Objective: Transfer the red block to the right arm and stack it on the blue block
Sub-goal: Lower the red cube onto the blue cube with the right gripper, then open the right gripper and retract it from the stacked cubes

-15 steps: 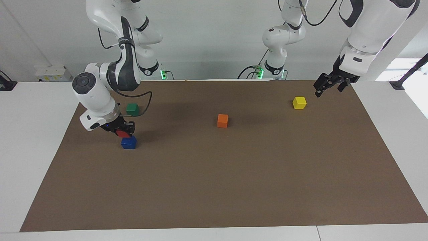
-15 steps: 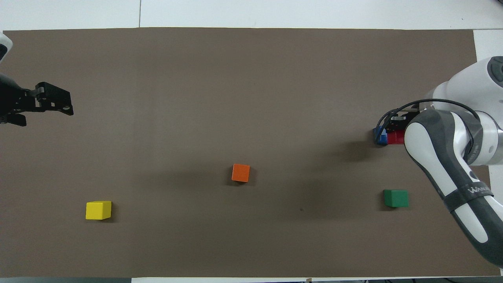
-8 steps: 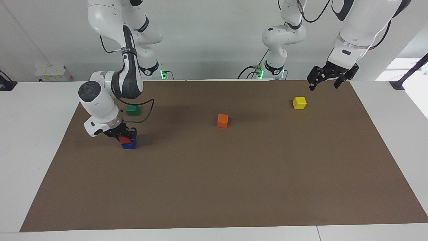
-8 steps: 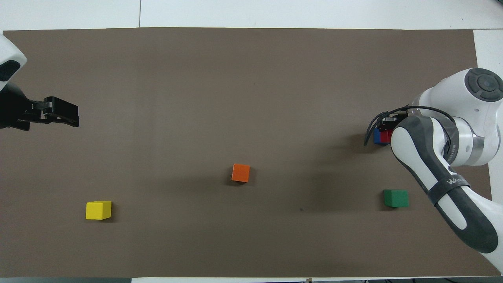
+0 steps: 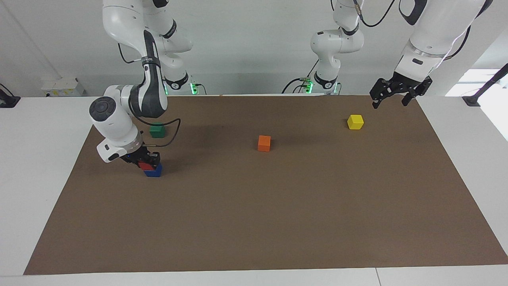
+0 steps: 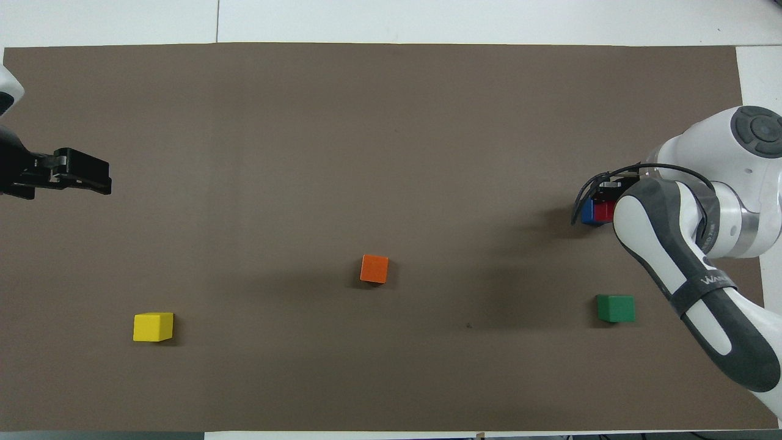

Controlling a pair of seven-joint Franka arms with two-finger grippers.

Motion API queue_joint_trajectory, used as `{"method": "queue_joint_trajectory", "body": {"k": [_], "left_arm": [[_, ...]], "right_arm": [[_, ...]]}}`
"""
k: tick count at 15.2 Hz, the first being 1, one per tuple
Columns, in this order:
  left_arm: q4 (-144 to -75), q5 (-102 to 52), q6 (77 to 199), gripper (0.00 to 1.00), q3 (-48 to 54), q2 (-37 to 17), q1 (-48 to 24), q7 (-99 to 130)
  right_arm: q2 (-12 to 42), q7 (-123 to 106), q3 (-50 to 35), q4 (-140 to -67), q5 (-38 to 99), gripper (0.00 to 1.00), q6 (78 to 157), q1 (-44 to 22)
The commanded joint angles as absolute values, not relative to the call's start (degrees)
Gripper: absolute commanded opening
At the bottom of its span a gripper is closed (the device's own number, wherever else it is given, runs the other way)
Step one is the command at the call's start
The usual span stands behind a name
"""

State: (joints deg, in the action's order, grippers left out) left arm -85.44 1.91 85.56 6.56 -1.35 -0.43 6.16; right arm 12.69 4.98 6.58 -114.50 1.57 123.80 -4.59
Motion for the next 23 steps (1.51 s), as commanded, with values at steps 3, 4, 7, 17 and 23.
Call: {"method": "queue_joint_trajectory", "body": {"k": [3,4,7,17,23], "left_arm": [[-85.87,0.62,86.57,1.0,5.19,-0.62,-1.23,5.19],[-85.87,0.53,86.75,1.0,5.19,-0.62,-1.23,5.19],[-86.04,0.62,87.19,1.0,5.19,-0.53,-1.58,5.27],[-85.96,0.79,87.8,1.0,5.19,-0.53,-1.67,5.36],[-86.4,0.79,87.89,1.0,5.19,-0.35,-1.67,5.36]], "right_arm": [[12.66,5.1,5.98,-114.96,3.16,0.07,125.07,-3.69],[12.66,5.1,5.98,-114.96,3.25,0.26,125.42,-3.69],[12.66,5.01,5.98,-114.96,3.16,0.74,125.59,-3.34],[12.13,5.01,6.06,-113.3,2.99,1.0,123.84,-3.25],[7.92,-5.69,6.59,-103.02,2.46,1.0,112.68,-2.9]]}}
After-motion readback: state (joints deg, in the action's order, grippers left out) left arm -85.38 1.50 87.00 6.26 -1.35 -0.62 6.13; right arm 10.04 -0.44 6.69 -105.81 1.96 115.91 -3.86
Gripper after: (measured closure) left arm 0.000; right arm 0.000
